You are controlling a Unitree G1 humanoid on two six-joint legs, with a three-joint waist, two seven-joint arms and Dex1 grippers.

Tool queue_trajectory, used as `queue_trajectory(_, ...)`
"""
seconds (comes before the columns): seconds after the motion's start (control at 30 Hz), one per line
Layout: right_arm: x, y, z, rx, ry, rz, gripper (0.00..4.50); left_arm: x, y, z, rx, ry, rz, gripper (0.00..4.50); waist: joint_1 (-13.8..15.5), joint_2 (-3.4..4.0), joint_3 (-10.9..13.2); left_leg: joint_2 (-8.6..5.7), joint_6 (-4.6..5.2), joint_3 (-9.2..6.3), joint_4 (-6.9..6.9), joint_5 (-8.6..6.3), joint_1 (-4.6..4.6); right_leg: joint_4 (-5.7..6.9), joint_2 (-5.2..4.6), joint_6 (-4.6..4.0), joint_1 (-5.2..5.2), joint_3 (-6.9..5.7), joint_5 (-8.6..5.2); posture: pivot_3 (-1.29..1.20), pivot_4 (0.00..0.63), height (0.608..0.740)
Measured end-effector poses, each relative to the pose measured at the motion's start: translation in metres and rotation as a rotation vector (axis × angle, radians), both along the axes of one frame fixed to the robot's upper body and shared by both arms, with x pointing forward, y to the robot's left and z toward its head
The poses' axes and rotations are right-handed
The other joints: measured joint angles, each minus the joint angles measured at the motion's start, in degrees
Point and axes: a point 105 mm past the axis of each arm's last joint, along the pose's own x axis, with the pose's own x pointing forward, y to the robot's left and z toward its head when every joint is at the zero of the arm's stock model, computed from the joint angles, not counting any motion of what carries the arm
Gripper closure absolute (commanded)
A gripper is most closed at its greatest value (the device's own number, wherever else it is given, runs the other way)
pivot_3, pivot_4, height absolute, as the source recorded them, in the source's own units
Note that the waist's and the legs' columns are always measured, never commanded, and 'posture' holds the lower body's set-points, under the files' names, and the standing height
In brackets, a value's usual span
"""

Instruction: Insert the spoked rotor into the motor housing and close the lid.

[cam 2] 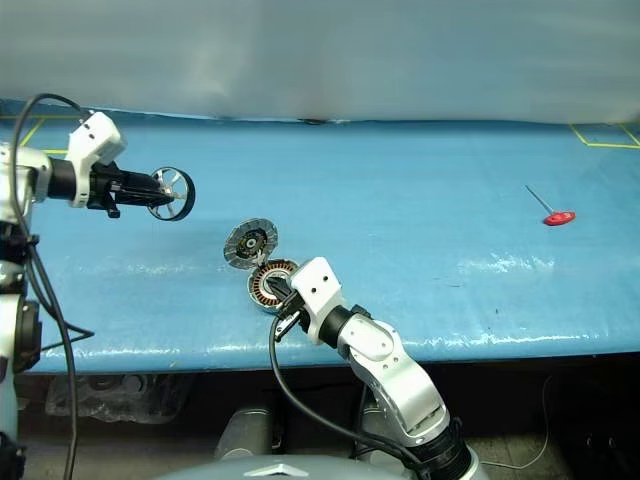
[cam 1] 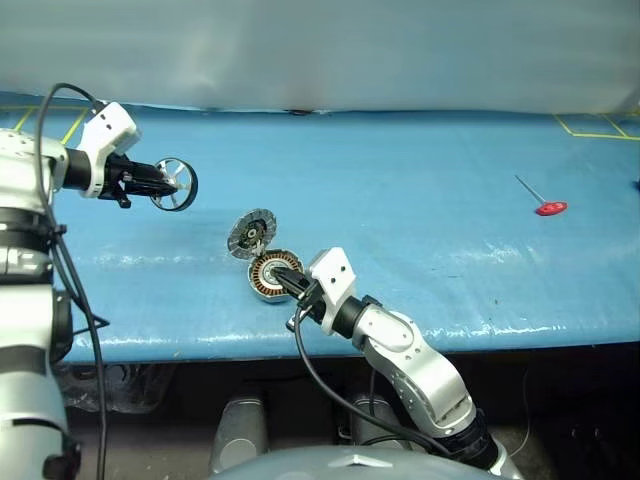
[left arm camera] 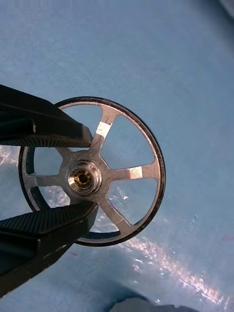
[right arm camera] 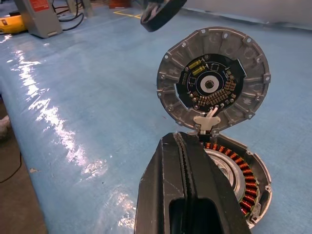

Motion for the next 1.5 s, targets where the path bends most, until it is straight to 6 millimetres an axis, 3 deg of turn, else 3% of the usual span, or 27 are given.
queue_trajectory(0.23, 0.005, -0.01, -0.006, -0.02, 0.012, -0.034, 4.5, -0.049, -0.048, 0.046, -0.129, -0.289, -0.15, 3.11, 0.14, 0.0, 0.0, -0.01, -0.04, 0.08, 0.02, 0.04, 0.2, 0.02, -0.05, 0.08, 0.14, 0.05, -0.04, 0.0, 0.15, 0.74)
queue_trajectory(0.43, 0.008, -0.02, -0.011, -0.034, 0.024, -0.065, 4.5, -0.075, -0.076, 0.058, -0.249, -0.405, -0.173, 3.11, 0.19, 0.0, 0.0, -0.01, -0.12, 0.08, -0.08, 0.2, 0.55, 0.12, -0.01, 0.07, 0.36, 0.08, -0.04, 0.0, 0.15, 0.74)
queue_trajectory(0.63, 0.01, -0.039, -0.02, -0.06, 0.046, -0.118, 4.5, -0.087, -0.105, 0.031, -0.37, -0.37, -0.117, 3.11, 0.21, 0.01, 0.0, -0.03, -0.13, 0.08, -0.12, 0.19, 0.79, 0.06, -0.03, 0.07, 0.6, 0.1, -0.05, 0.0, 0.15, 0.74)
queue_trajectory(0.83, 0.013, -0.058, -0.015, -0.054, -0.015, -0.156, 4.5, -0.101, -0.131, -0.005, -0.44, -0.267, -0.056, 3.11, 0.22, 0.01, 0.0, -0.04, -0.13, 0.08, -0.21, 0.19, 0.79, 0.02, -0.01, 0.05, 0.58, 0.12, -0.06, 0.0, 0.15, 0.74)
queue_trajectory(1.13, 0.027, -0.089, -0.019, -0.023, -0.096, -0.217, 4.5, -0.114, -0.144, -0.056, -0.434, -0.138, 0.077, 3.11, 0.22, 0.04, 0.01, -0.08, -0.13, 0.07, -0.25, 0.19, 0.84, -0.02, 0.0, 0.05, 0.55, 0.18, -0.06, 0.0, 0.15, 0.74)
queue_trajectory(1.33, 0.023, -0.09, -0.033, -0.019, -0.063, -0.13, 4.5, -0.123, -0.155, -0.079, -0.45, -0.164, 0.119, 3.11, 0.25, 0.05, 0.01, -0.08, -0.13, 0.13, -0.37, 0.18, 0.76, -0.04, 0.0, 0.02, 0.36, 0.24, -0.08, 0.0, 0.15, 0.74)
queue_trajectory(1.5, 0.021, -0.088, -0.038, -0.01, -0.04, -0.098, 4.5, -0.12, -0.15, -0.096, -0.418, -0.222, 0.193, 3.11, 0.25, 0.11, 0.01, -0.08, -0.14, 0.13, -0.4, 0.18, 0.77, -0.04, 0.0, 0.01, 0.17, 0.24, -0.09, 0.0, 0.15, 0.74)
